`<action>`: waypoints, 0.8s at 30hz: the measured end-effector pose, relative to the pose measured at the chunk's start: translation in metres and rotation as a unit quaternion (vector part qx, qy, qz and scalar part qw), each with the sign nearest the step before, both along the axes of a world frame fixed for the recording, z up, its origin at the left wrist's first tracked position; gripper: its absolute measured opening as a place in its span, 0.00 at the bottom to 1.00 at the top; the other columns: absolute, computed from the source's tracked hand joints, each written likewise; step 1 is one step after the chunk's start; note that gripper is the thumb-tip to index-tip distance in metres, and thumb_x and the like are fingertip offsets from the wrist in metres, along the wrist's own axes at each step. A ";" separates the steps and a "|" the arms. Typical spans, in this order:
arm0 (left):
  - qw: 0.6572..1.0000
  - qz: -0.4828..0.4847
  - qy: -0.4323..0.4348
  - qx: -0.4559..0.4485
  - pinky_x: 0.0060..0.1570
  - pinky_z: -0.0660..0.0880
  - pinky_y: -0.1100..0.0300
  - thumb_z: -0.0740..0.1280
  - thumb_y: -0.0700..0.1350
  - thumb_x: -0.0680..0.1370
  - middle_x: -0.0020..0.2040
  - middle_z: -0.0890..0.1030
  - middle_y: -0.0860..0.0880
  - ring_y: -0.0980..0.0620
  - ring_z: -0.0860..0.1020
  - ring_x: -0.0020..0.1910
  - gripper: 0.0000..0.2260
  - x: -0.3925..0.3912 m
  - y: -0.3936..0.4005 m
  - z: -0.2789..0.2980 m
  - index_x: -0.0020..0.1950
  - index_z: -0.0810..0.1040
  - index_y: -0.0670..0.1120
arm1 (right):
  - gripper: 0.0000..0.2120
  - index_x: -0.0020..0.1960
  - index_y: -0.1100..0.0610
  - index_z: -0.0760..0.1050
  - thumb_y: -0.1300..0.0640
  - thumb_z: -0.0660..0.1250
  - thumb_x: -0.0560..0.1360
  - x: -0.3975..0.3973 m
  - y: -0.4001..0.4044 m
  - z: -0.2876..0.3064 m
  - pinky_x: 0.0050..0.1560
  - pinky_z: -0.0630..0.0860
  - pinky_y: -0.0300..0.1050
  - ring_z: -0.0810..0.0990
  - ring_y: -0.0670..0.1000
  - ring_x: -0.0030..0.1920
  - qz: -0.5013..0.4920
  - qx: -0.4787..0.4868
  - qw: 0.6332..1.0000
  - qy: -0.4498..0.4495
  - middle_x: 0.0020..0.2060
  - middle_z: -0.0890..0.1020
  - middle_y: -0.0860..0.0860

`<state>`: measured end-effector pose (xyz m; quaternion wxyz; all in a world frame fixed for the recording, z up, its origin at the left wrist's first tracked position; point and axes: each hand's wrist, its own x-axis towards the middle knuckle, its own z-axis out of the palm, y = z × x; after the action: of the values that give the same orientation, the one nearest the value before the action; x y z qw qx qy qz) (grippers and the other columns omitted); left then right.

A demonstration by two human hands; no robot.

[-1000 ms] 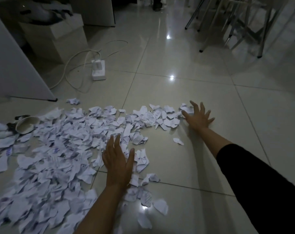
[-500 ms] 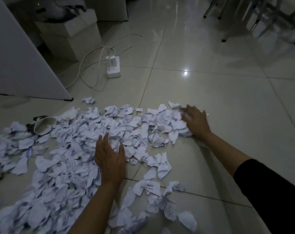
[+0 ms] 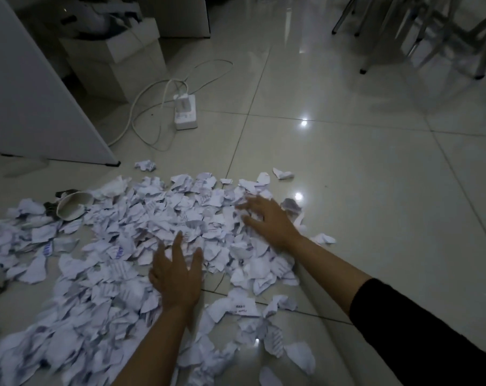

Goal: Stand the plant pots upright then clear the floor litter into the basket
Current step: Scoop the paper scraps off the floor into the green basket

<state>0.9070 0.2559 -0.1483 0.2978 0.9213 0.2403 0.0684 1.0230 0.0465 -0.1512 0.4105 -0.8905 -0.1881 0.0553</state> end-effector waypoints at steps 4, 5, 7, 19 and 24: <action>0.997 -0.072 -0.018 0.000 0.73 0.53 0.44 0.57 0.64 0.78 0.75 0.63 0.46 0.45 0.60 0.74 0.25 -0.019 -0.007 -0.004 0.71 0.69 0.53 | 0.14 0.65 0.41 0.74 0.45 0.62 0.80 -0.056 0.010 -0.001 0.77 0.52 0.53 0.61 0.44 0.75 0.022 0.018 1.000 0.012 0.72 0.70 0.44; 0.996 -0.086 -0.025 -0.002 0.72 0.57 0.42 0.54 0.66 0.77 0.73 0.66 0.45 0.45 0.63 0.73 0.29 -0.026 -0.009 -0.004 0.69 0.71 0.50 | 0.13 0.64 0.41 0.75 0.44 0.62 0.80 -0.069 0.010 0.001 0.77 0.52 0.51 0.62 0.43 0.74 0.031 0.018 0.999 0.014 0.71 0.71 0.43; 0.994 -0.095 -0.048 -0.024 0.67 0.66 0.41 0.51 0.69 0.75 0.69 0.72 0.45 0.45 0.69 0.69 0.33 -0.038 -0.013 -0.006 0.65 0.75 0.46 | 0.13 0.61 0.41 0.78 0.43 0.61 0.80 -0.088 0.007 0.007 0.75 0.54 0.48 0.66 0.38 0.70 0.040 0.022 0.999 -0.001 0.69 0.74 0.42; 0.982 -0.040 -0.167 -0.072 0.73 0.56 0.46 0.58 0.59 0.75 0.74 0.62 0.46 0.47 0.57 0.75 0.24 -0.100 -0.075 0.004 0.69 0.67 0.51 | 0.23 0.72 0.48 0.68 0.56 0.66 0.79 -0.090 -0.072 -0.011 0.71 0.50 0.75 0.57 0.55 0.78 -0.074 -0.152 0.979 -0.113 0.75 0.65 0.50; 0.990 -0.022 -0.129 -0.061 0.73 0.46 0.48 0.51 0.66 0.76 0.78 0.55 0.52 0.50 0.51 0.77 0.28 -0.096 -0.087 0.002 0.74 0.61 0.58 | 0.23 0.73 0.32 0.60 0.32 0.50 0.78 -0.118 -0.025 0.004 0.76 0.53 0.64 0.57 0.44 0.77 -0.046 0.021 0.998 0.025 0.77 0.60 0.40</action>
<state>0.8109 0.1687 -0.1461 0.3831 0.8900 0.1836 0.1657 0.9051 0.0213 -0.1476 0.4361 -0.8876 -0.1382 0.0544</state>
